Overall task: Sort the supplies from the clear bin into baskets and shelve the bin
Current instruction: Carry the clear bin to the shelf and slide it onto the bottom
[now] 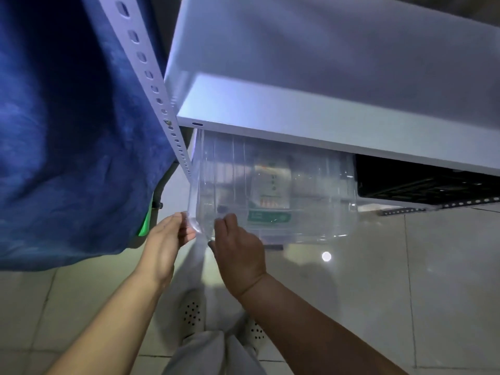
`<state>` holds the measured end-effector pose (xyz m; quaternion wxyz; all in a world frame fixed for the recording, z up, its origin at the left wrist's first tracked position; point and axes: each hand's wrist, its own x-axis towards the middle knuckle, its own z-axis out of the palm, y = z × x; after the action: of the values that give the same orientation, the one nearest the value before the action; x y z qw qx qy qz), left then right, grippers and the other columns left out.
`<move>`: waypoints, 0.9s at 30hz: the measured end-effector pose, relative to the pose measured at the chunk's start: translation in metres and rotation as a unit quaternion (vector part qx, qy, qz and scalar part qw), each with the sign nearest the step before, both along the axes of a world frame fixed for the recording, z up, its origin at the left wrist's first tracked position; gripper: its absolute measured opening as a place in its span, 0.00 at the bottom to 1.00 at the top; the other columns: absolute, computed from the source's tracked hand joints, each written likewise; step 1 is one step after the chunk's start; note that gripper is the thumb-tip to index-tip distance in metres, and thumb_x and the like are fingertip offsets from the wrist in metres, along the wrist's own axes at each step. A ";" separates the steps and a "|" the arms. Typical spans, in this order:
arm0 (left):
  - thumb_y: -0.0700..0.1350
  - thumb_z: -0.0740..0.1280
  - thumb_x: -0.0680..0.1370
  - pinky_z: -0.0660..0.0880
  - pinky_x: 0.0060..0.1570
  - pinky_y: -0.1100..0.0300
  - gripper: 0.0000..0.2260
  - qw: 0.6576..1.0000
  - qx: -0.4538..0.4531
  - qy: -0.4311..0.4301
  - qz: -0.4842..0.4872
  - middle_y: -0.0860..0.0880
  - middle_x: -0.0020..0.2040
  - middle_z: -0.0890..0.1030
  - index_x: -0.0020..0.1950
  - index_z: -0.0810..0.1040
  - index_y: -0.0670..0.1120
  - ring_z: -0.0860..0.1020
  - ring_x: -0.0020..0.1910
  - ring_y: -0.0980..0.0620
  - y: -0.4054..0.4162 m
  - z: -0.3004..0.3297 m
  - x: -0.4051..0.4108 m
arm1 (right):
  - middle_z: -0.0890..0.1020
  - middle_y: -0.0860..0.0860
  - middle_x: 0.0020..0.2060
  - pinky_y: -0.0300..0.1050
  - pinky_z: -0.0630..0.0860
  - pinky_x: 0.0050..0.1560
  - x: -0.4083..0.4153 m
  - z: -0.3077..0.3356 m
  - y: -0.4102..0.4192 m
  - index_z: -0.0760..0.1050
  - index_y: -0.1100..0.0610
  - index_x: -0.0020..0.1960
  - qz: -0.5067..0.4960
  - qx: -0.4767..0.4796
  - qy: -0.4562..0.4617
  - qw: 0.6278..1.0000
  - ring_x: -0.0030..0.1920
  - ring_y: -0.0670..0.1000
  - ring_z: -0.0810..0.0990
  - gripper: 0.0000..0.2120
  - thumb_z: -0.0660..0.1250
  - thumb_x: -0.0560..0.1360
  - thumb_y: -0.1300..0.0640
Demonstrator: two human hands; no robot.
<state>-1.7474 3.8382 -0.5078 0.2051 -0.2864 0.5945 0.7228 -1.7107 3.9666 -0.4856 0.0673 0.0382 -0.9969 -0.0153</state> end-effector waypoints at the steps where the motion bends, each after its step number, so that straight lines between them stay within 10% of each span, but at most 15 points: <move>1: 0.43 0.53 0.82 0.76 0.48 0.59 0.14 1.000 0.012 -0.001 -0.004 0.49 0.36 0.80 0.46 0.77 0.44 0.78 0.36 0.54 -0.003 -0.002 0.001 | 0.82 0.48 0.35 0.37 0.65 0.19 -0.003 -0.002 -0.010 0.80 0.53 0.38 -0.005 0.004 -0.002 1.000 0.21 0.45 0.72 0.21 0.80 0.52 0.41; 9: 0.42 0.65 0.74 0.77 0.46 0.63 0.06 0.995 0.032 0.036 -0.085 0.50 0.37 0.82 0.41 0.82 0.48 0.80 0.41 0.53 -0.017 -0.010 0.001 | 0.82 0.48 0.39 0.36 0.68 0.17 -0.009 -0.013 -0.023 0.81 0.52 0.44 -0.011 -0.080 -0.031 0.996 0.21 0.48 0.75 0.15 0.80 0.59 0.52; 14: 0.37 0.67 0.72 0.75 0.48 0.56 0.06 0.997 -0.031 0.010 -0.076 0.47 0.39 0.81 0.44 0.80 0.48 0.77 0.39 0.50 -0.006 -0.009 0.000 | 0.80 0.55 0.48 0.43 0.79 0.33 0.018 -0.011 0.038 0.78 0.58 0.54 -0.088 -0.256 0.002 0.963 0.39 0.53 0.81 0.15 0.73 0.69 0.62; 20: 0.33 0.65 0.75 0.79 0.35 0.64 0.09 0.997 0.006 -0.075 -0.021 0.49 0.25 0.78 0.35 0.73 0.41 0.77 0.32 0.50 0.019 -0.004 0.002 | 0.69 0.62 0.61 0.51 0.72 0.57 0.033 -0.013 0.126 0.64 0.65 0.67 -0.537 -0.359 0.059 0.761 0.58 0.63 0.73 0.23 0.65 0.76 0.59; 24: 0.35 0.64 0.77 0.79 0.34 0.66 0.11 0.999 0.019 -0.026 0.002 0.50 0.25 0.79 0.34 0.75 0.41 0.79 0.28 0.56 0.028 0.002 0.000 | 0.71 0.57 0.42 0.42 0.68 0.38 0.009 -0.014 0.140 0.67 0.63 0.49 -0.607 -0.534 0.033 0.588 0.36 0.53 0.71 0.04 0.56 0.78 0.63; 27: 0.38 0.65 0.76 0.77 0.32 0.65 0.08 0.998 0.038 -0.003 0.052 0.49 0.26 0.79 0.37 0.75 0.42 0.77 0.26 0.55 0.036 0.008 -0.022 | 0.71 0.55 0.35 0.40 0.68 0.32 -0.014 -0.004 0.144 0.65 0.60 0.41 -0.565 -0.583 0.069 0.580 0.31 0.48 0.68 0.06 0.56 0.77 0.62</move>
<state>-1.7694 3.8743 -0.4996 0.1795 -0.3115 0.5505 0.7535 -1.7250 4.1106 -0.4897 0.1219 -0.5812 -0.6039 0.5316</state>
